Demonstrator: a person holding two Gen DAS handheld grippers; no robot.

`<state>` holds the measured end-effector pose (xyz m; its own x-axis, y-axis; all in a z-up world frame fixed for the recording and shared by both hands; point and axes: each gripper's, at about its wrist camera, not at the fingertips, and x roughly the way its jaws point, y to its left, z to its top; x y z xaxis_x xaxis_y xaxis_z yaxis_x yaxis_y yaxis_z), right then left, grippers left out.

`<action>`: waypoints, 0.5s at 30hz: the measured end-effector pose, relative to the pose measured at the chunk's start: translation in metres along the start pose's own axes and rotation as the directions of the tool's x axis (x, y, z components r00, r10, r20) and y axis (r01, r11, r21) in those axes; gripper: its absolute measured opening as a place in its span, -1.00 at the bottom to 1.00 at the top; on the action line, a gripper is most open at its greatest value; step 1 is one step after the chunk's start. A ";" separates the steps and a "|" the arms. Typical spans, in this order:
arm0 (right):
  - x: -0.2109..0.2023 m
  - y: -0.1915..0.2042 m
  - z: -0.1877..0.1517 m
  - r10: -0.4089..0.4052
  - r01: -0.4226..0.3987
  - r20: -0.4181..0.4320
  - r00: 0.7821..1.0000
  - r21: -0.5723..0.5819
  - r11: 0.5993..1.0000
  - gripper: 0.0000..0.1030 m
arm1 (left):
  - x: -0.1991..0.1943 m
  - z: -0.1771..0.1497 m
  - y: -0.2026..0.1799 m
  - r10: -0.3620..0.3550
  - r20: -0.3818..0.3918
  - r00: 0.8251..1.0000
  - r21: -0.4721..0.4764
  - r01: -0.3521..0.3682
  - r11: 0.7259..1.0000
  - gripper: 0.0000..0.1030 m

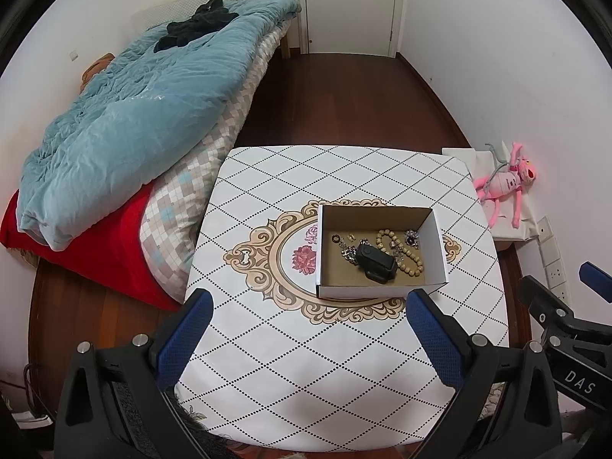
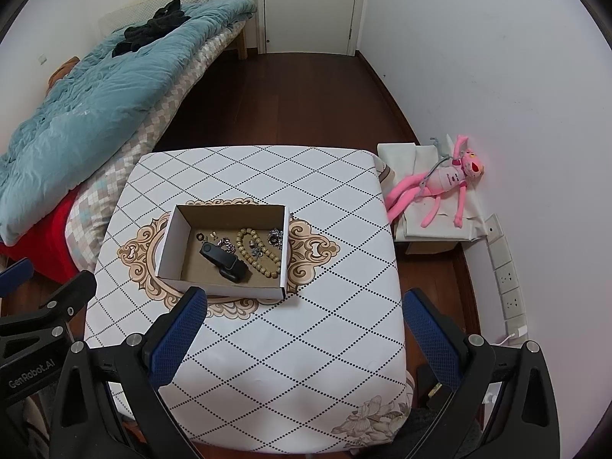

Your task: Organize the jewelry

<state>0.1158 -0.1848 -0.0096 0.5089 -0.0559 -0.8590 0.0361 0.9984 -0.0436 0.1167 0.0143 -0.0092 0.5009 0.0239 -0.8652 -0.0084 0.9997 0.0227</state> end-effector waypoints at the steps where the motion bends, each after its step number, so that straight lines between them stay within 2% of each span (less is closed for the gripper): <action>1: 0.000 -0.001 0.000 0.001 -0.001 -0.001 1.000 0.000 1.000 1.00 | 0.000 0.000 0.000 -0.002 0.000 1.000 0.000 0.002 1.000 1.00; 15: -0.002 0.000 -0.001 0.003 -0.003 -0.003 1.000 -0.004 1.000 1.00 | -0.002 0.001 0.000 0.000 0.001 1.000 0.000 0.000 1.000 1.00</action>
<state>0.1135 -0.1850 -0.0084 0.5061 -0.0524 -0.8609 0.0311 0.9986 -0.0426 0.1170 0.0139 -0.0069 0.5018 0.0234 -0.8647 -0.0080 0.9997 0.0225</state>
